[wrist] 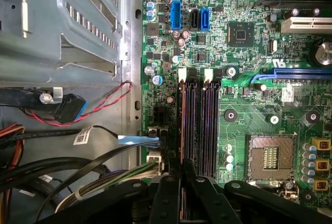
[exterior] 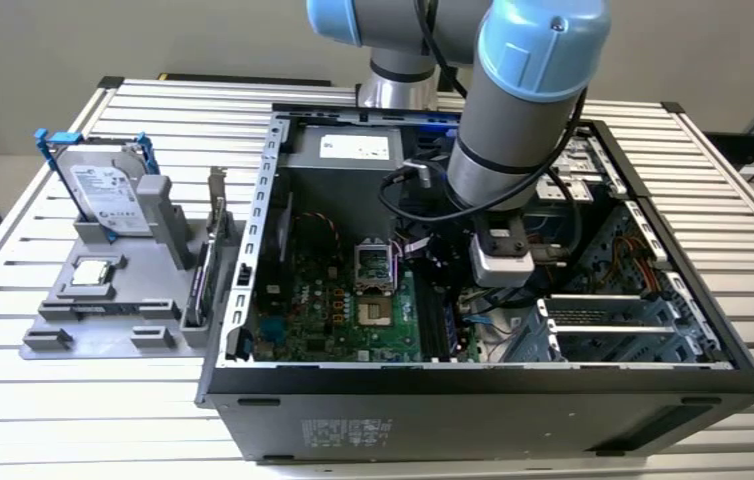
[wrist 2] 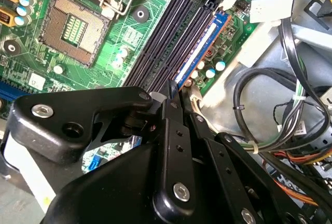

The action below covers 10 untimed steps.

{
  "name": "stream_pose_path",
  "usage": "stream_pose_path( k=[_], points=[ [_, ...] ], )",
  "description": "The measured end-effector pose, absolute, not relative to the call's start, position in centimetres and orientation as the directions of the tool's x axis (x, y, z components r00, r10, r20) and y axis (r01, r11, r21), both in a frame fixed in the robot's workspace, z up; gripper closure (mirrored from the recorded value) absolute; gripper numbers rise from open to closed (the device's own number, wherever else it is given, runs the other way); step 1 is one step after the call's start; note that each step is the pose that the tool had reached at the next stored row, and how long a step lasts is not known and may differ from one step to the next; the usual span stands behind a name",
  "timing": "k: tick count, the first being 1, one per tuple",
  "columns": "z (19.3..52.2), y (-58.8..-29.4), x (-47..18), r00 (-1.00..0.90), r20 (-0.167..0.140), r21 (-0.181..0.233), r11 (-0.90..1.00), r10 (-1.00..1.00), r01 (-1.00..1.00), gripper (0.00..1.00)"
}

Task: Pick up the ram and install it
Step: 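Insert the ram into the slot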

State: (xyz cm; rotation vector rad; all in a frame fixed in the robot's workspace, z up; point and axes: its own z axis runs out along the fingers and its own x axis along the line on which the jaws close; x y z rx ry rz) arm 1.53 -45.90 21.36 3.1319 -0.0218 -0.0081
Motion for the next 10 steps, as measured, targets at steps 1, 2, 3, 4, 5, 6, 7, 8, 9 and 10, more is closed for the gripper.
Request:
stream_pose_path(
  k=[1,2,3,4,5,6,7,8,9,10],
  points=[
    [21.3,-45.91,1.53,1.0,-0.005,0.008,-1.0,-0.014,-0.014,1.0],
    [21.28,-45.9,1.54,1.0,-0.005,0.007,-1.0,-0.014,-0.014,1.0],
    [21.26,-45.89,1.54,1.0,-0.005,0.006,-1.0,-0.014,-0.014,1.0],
    [21.24,-45.89,1.54,1.0,-0.005,0.006,-1.0,-0.014,-0.014,1.0],
    [21.24,-45.9,1.54,1.0,-0.005,0.006,-1.0,-0.014,-0.014,1.0],
    [21.24,-45.9,1.54,1.0,-0.005,0.006,-1.0,-0.014,-0.014,1.0],
    [21.24,-45.9,1.54,1.0,-0.005,0.006,-1.0,-0.014,-0.014,1.0],
    [21.24,-45.9,1.54,1.0,-0.005,0.006,-1.0,-0.014,-0.014,1.0],
    [21.23,-45.9,1.54,1.0,-0.005,0.006,-1.0,-0.014,-0.014,1.0],
    [21.22,-45.89,1.54,1.0,-0.005,0.006,-1.0,-0.014,-0.014,1.0]
  ],
)
